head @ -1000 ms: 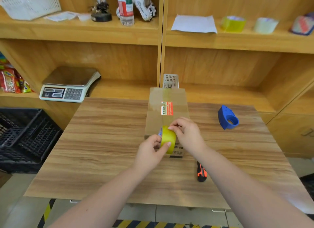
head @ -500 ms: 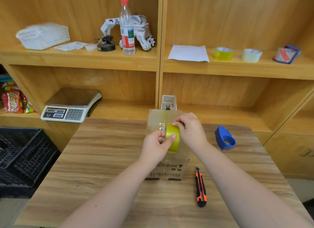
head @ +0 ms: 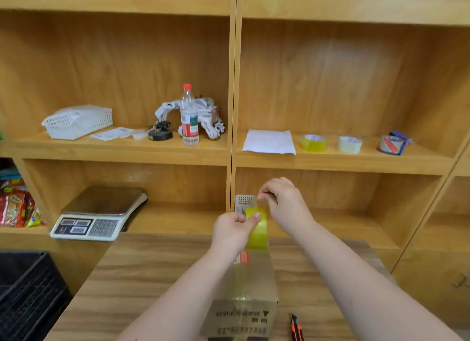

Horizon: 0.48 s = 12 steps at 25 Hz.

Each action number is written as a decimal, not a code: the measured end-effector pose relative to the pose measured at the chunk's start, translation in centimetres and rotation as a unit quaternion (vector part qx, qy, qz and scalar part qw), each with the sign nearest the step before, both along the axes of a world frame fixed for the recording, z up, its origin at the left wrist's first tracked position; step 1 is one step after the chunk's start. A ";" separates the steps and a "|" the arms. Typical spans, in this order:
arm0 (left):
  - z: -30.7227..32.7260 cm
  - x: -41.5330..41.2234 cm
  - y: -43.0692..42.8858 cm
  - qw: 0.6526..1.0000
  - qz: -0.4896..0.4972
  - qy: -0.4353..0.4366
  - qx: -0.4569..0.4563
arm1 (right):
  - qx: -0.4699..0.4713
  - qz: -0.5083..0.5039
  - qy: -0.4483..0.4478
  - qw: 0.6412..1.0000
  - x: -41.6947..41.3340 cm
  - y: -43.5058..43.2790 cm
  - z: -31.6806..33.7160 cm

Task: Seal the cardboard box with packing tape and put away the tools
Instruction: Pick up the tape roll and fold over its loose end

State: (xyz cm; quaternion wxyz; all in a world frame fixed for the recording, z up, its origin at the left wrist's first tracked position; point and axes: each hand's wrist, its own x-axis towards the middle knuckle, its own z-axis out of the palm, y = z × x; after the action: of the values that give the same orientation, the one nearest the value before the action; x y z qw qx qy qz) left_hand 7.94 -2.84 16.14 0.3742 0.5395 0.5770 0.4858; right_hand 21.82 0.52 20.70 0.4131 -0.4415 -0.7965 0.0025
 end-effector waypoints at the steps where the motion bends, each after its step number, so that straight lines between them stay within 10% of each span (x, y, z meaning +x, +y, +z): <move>1: 0.6 -0.3 0.4 1.000 0.000 0.006 -0.009 | 0.000 0.008 -0.011 1.000 0.0 0.0 1.3; 12: 7.6 -1.4 -0.9 0.993 -0.025 0.053 0.104 | -0.090 0.075 0.013 0.993 0.5 -2.1 9.2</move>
State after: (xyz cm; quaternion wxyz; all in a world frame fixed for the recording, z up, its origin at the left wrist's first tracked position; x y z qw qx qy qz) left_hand 6.51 -3.70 23.78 0.2964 0.6147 0.5290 0.5044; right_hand 22.36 -1.60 29.88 0.3807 -0.4157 -0.8186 0.1105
